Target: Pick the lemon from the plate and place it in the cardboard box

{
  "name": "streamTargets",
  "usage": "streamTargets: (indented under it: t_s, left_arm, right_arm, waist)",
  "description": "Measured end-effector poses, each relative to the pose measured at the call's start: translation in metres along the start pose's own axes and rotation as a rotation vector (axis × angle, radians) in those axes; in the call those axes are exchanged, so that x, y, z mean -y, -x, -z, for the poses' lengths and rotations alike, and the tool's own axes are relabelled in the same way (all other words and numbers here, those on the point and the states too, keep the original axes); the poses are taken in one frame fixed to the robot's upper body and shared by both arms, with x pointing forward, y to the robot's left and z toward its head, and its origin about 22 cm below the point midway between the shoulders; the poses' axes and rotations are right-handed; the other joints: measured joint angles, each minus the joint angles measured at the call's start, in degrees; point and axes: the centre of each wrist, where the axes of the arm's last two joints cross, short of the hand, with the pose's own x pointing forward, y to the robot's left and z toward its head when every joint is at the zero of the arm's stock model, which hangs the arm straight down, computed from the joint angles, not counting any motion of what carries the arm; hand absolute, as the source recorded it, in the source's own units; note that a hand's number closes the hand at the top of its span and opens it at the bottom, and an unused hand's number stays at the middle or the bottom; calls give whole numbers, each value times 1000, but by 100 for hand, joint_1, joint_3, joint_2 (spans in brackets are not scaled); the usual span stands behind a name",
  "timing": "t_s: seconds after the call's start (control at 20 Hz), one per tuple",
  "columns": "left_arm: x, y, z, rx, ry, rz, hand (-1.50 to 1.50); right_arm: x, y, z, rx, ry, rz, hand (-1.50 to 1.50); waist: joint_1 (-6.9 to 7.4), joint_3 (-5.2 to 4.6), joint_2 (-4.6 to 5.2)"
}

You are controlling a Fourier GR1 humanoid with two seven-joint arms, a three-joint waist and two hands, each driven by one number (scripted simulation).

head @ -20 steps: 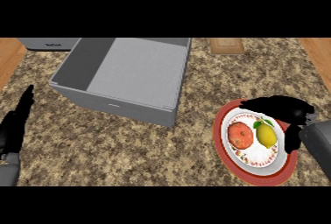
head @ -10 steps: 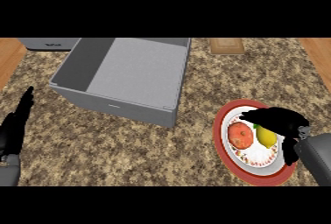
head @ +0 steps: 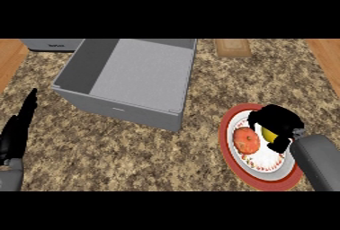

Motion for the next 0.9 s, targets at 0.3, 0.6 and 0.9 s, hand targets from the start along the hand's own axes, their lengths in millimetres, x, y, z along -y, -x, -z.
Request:
streamTargets:
  t_s: [0.3, 0.6, 0.9]
  left_arm:
    - [4, -3, 1, 7, 4, 3, 0]
    - [11, -12, 7, 43, 33, 2, 0]
    - [11, -18, 11, 41, 32, -2, 0]
  right_arm:
    - [18, 2, 21, 50, 126, -14, 150]
    - [81, 4, 46, 139, 332, 99, 150]
    - [132, 16, 47, 141, 555, 104, 150]
  waist:
    - [44, 17, 37]
    - [315, 54, 159]
    - [314, 56, 165]
